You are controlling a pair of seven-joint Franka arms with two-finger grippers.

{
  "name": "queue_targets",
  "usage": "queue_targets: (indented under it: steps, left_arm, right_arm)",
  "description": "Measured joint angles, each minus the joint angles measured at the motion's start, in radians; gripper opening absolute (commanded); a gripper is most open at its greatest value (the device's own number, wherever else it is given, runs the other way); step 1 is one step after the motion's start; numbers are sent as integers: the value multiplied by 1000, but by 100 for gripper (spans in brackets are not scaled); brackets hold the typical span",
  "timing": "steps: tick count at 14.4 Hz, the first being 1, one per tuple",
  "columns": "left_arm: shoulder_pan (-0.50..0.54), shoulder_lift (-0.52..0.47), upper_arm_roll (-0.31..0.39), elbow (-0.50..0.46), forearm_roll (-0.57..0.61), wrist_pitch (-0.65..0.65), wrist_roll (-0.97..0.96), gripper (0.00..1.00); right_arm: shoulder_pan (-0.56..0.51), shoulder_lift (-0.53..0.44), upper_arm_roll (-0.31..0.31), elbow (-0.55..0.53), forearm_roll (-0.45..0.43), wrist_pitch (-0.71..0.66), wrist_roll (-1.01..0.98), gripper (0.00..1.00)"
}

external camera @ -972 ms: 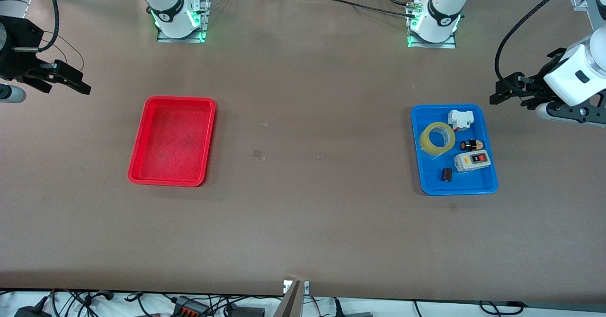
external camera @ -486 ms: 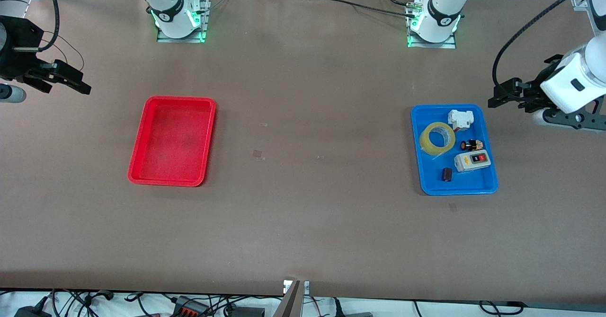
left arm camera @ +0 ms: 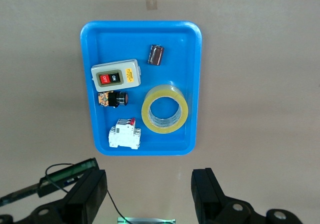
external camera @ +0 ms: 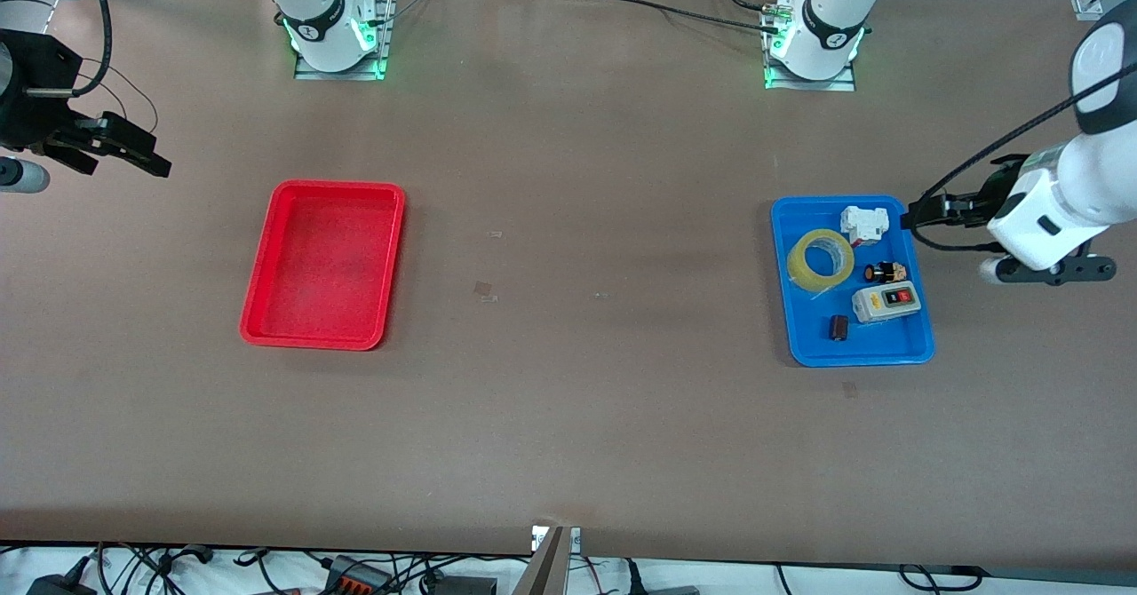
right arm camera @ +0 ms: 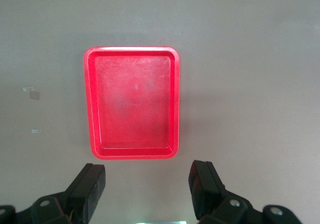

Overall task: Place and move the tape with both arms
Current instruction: 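Lower the left gripper into the tape roll's hole and close it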

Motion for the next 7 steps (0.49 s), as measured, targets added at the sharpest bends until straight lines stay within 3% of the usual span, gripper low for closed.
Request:
queue_targets:
  steps: [3, 7]
  left_arm:
    - [-3, 9, -4, -136, 0, 179, -1, 100]
    - [-8, -5, -6, -411, 0, 507, -2, 100]
  right_arm:
    - [0, 0, 0, 0, 0, 0, 0, 98]
    - [0, 0, 0, 0, 0, -1, 0, 98]
